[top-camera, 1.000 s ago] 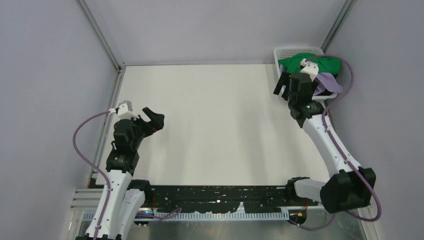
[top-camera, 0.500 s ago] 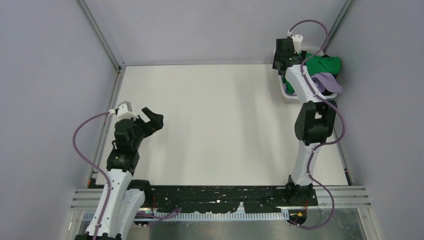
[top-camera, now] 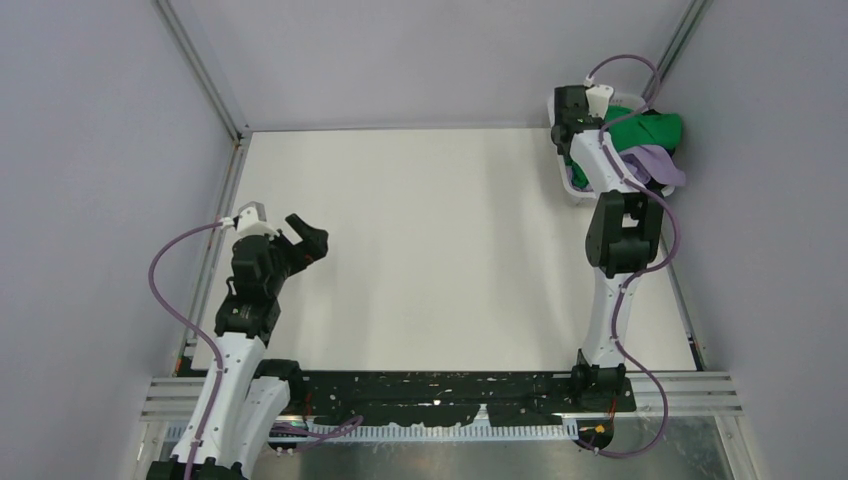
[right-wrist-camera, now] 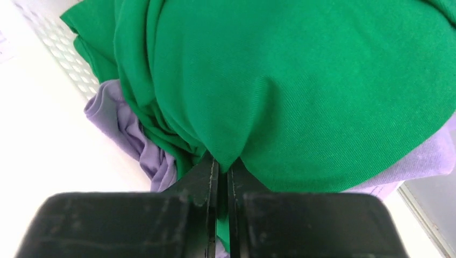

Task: Fold and stack the t-shirts
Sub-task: Grab crumpled tshirt from bin with the right arm

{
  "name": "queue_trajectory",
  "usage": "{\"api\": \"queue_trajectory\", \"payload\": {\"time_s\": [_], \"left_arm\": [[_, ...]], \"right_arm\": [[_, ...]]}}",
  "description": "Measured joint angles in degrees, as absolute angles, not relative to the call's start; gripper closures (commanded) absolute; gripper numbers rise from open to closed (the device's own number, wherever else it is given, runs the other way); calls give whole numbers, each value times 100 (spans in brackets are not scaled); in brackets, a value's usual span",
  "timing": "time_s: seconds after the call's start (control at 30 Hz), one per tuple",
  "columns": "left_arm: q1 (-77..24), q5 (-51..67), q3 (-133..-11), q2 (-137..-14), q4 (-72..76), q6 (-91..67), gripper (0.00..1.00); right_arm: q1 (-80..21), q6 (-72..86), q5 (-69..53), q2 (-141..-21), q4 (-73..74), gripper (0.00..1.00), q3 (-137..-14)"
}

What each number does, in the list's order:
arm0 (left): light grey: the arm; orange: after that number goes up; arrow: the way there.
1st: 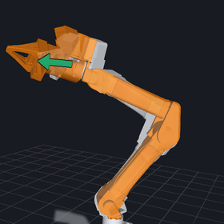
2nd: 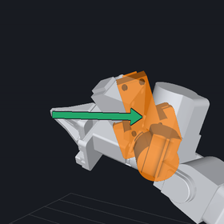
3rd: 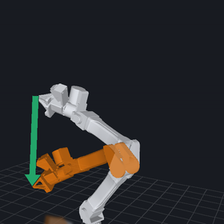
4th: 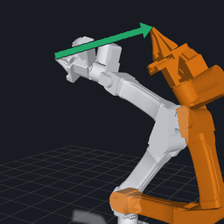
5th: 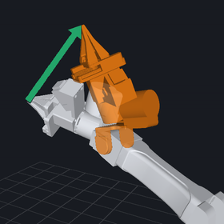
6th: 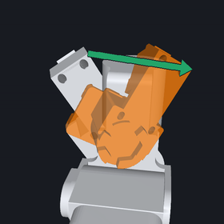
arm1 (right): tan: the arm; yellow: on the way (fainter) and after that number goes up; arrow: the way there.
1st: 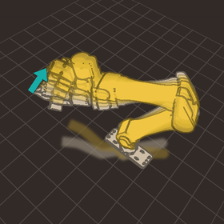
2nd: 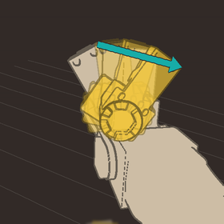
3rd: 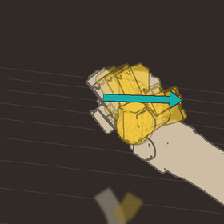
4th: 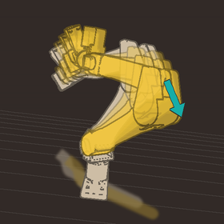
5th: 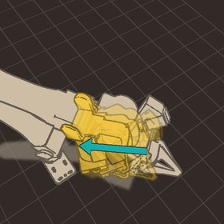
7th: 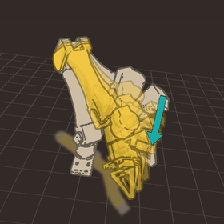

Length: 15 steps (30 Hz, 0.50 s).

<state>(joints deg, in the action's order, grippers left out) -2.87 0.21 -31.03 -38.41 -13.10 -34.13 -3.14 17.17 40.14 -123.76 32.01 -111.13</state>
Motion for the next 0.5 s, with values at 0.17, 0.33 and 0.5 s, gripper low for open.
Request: {"api": "queue_trajectory", "payload": {"time_s": [0.17, 0.33, 0.5], "left_arm": [[-287, 67, -3103, -3804, -1310, -3415, 1], [-287, 84, -3103, -3723, -1306, -3428, 1], [-287, 193, -3103, -3774, -1310, -3435, 1]], "right_arm": [[-248, 1721, 3861, -12322, 3065, 95, -11113], [-250, 1546, 3385, -11784, 2956, 95, -11113], [-237, 1372, 2899, -10827, 2694, 95, -11201]]}}
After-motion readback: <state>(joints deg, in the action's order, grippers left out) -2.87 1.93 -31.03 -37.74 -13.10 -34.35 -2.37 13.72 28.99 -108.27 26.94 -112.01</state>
